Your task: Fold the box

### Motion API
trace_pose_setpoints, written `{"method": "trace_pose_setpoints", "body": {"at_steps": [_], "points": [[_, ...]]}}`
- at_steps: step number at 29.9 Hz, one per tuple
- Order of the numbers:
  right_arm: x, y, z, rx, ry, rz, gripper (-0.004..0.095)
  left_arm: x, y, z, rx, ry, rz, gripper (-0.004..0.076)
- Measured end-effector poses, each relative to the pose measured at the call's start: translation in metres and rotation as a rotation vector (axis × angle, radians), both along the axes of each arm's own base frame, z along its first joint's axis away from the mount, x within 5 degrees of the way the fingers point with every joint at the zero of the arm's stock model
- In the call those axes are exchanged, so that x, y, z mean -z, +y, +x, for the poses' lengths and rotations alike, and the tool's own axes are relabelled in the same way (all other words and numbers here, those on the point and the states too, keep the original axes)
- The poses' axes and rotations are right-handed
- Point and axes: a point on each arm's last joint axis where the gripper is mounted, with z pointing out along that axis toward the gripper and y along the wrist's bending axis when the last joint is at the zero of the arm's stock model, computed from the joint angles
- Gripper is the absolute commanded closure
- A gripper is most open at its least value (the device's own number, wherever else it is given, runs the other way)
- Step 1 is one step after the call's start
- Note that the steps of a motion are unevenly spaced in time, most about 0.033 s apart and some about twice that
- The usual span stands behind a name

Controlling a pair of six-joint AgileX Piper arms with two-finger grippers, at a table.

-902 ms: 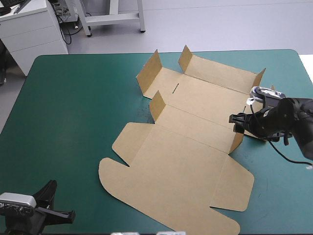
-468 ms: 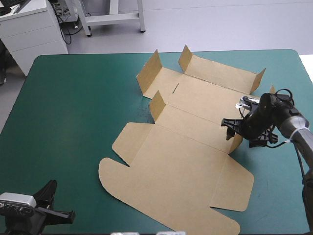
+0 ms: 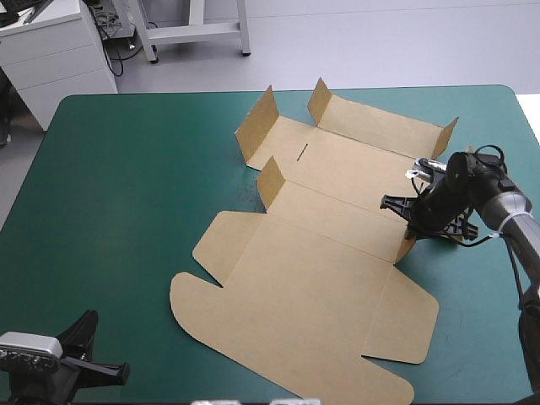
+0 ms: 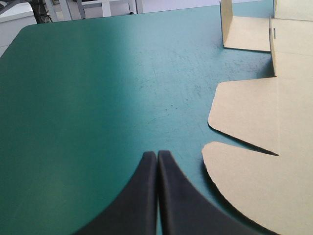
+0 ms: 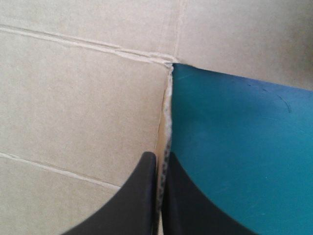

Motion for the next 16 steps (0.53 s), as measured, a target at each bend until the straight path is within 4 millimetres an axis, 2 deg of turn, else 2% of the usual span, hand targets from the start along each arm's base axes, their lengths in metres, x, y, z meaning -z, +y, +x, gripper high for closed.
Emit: {"method": "trace_pose_setpoints", "body": {"at_steps": [5, 9, 16], "points": [[-0.003, 0.0, 0.001, -0.032, -0.006, -0.008, 0.093, 0.0, 0.0, 0.0, 0.001, 0.0, -0.001, 0.0756], [-0.005, 0.001, 0.002, -0.141, -0.037, -0.026, 0.093, 0.0, 0.0, 0.0, 0.001, 0.0, -0.001, 0.0756], [-0.018, 0.006, 0.023, -0.493, -0.154, -0.068, 0.093, 0.0, 0.0, 0.0, 0.001, 0.0, -0.001, 0.0756]]}}
